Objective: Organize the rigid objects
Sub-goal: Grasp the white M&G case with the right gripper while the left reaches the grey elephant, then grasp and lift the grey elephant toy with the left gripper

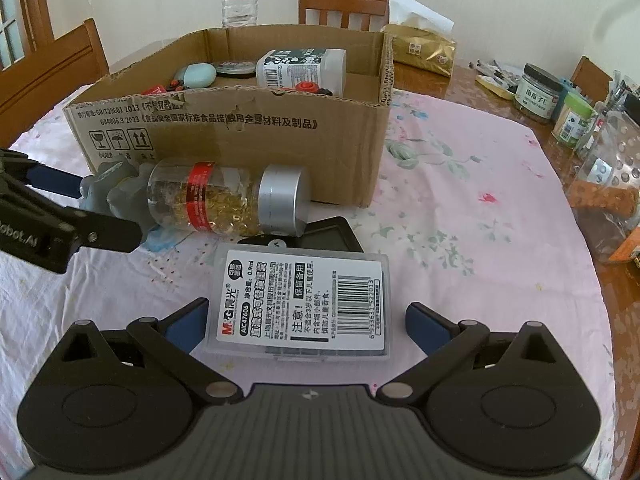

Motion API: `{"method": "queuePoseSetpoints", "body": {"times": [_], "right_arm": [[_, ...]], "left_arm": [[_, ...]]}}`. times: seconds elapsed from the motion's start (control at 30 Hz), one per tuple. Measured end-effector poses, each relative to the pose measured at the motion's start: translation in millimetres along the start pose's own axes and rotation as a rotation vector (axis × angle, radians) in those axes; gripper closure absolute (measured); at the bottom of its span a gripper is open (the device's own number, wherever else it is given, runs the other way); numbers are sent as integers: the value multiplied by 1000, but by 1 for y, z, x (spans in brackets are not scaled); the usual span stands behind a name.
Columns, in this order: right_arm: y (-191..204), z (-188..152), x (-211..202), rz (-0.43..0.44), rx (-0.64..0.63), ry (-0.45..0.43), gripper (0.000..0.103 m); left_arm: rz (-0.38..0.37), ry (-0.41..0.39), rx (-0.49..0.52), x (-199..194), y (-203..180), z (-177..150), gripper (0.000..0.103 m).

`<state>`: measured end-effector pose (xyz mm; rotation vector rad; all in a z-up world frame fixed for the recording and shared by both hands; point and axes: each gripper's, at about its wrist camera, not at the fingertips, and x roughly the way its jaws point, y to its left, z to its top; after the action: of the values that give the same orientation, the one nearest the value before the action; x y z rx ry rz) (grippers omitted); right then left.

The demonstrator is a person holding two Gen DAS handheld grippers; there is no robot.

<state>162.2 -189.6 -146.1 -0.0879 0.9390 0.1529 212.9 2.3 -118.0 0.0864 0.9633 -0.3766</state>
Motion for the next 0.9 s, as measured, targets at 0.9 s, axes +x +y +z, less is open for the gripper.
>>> {"method": "queuePoseSetpoints", "body": {"times": [0.9], "right_arm": [[2,6,-7,5,62,42,11]], "left_arm": [[-42,-17,-1,8,-3,4,22]]}}
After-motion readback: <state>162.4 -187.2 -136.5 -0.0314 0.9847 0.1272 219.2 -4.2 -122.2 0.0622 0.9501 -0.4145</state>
